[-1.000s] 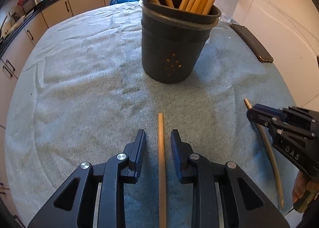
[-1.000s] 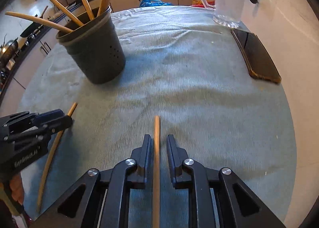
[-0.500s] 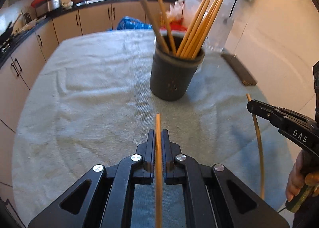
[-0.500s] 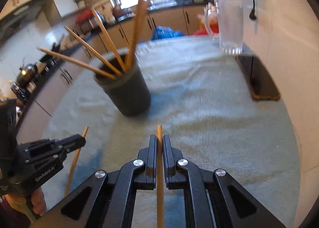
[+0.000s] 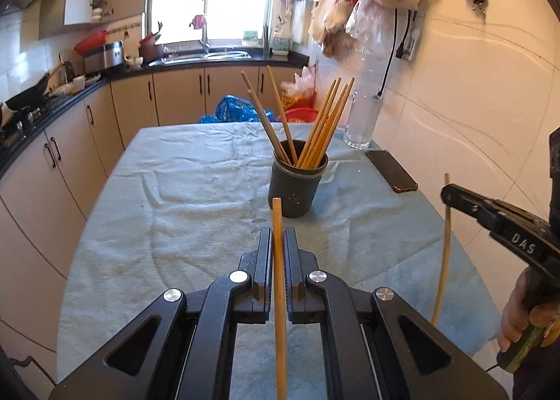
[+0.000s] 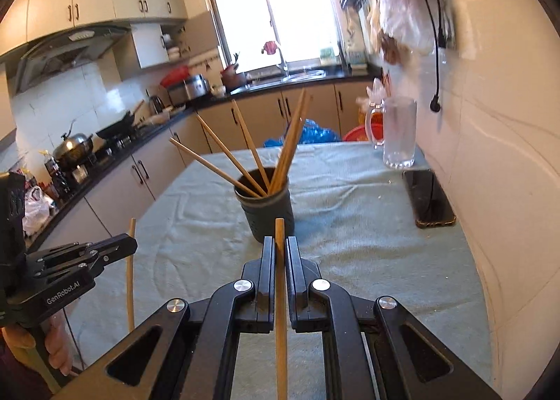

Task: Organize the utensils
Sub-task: 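Raise both held chopsticks upright and carry them over the black holder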

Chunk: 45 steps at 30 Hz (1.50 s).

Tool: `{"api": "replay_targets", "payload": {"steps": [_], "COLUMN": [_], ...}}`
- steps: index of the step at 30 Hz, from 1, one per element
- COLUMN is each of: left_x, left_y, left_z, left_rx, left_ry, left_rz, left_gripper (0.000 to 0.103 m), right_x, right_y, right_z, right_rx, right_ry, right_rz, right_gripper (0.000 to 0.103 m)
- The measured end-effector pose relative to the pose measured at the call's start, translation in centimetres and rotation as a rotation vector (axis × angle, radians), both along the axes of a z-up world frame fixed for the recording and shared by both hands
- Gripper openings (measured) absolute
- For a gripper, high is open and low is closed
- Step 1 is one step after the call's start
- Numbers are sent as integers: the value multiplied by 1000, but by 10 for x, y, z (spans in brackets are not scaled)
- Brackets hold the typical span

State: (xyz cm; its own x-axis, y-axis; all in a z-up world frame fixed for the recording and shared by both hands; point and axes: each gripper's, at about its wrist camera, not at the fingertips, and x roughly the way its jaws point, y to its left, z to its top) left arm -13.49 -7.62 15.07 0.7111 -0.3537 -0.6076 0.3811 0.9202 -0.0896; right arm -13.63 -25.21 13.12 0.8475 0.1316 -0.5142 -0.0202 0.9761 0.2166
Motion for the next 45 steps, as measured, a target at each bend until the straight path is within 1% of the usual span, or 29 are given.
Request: {"api": "replay_targets", "payload": {"steps": [4,8,11,21,31,37,45], "left_x": [-10,-16,-20,-29,-30,-28,-23], "left_y": [5,9,9,7,6,7,2], "left_z": [6,9,12,24,28,33,49], "left_rx": [5,-6,-4,7,25,24,21], "left_ry": [-20,-19,-27,-48,-51,-61,-82], "left_rz": [9,16,14,20,29,29,17], "left_gripper": [5,5,5,5,5,5,5], "right_x": [-18,-35,-40,-49,-58,-56,-48], "right_y": [6,13,16,13,14,13,11], "right_z": [11,23,28,38,50,55,65], "right_rx": [-19,-38,-44,-44,-56,-49,-43], "right_ry": [-39,-76,-93,-122,-151,-155,-163], "right_rz": [-6,-9,-8,-15,-32,-37,-38], "right_gripper": [6,6,6,6,6,6,6]}}
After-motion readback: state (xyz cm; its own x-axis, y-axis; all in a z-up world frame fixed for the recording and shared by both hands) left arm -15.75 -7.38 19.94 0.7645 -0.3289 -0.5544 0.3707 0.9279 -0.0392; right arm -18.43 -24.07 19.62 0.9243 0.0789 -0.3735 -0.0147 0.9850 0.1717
